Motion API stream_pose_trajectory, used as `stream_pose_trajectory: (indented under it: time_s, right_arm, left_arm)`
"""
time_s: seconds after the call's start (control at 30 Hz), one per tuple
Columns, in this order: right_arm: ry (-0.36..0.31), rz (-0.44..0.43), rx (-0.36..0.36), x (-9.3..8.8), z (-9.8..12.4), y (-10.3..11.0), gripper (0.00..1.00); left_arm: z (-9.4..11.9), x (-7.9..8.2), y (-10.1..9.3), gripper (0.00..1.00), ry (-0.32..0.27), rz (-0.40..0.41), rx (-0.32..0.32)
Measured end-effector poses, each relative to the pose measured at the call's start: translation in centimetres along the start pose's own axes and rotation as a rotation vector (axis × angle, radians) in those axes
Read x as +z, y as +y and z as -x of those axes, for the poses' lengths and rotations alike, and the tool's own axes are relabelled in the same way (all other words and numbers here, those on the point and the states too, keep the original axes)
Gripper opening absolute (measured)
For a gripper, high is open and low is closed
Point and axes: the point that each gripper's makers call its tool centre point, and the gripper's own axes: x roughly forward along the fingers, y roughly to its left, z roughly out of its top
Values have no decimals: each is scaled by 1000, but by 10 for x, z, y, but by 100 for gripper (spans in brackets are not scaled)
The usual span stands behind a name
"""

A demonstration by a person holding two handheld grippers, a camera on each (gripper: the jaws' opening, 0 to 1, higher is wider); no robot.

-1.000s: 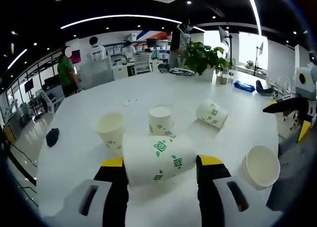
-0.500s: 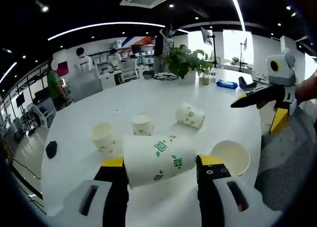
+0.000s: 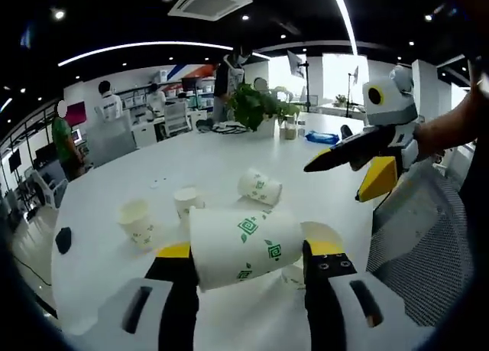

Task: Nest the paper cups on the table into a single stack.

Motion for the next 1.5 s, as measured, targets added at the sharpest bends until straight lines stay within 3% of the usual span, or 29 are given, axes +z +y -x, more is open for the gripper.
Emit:
stream_pose_trajectory:
  time_s: [0.17, 0.5, 0.77, 1.17, 1.4, 1.5]
  right_arm:
    - [12, -1, 24, 0, -6, 8, 73]
    - [25, 8, 64, 2, -15, 24, 69]
    - [25, -13, 99, 5, -19, 31, 63]
    - [70, -44, 142, -4, -18, 40, 50]
    - [115, -99, 184, -11, -17, 48, 38]
    - [130, -102, 183, -15, -16, 48, 38]
  left_arm:
    - [2, 7, -16, 54, -10, -12, -40]
    - [6, 22, -26, 54, -37, -35, -58]
    - [9, 35, -45, 54, -69, -87, -127]
    - [7, 30, -69, 54, -49, -199, -209]
    - [4, 26, -74, 54, -26, -271, -226]
    - [3, 23, -76, 54, -13, -298, -236]
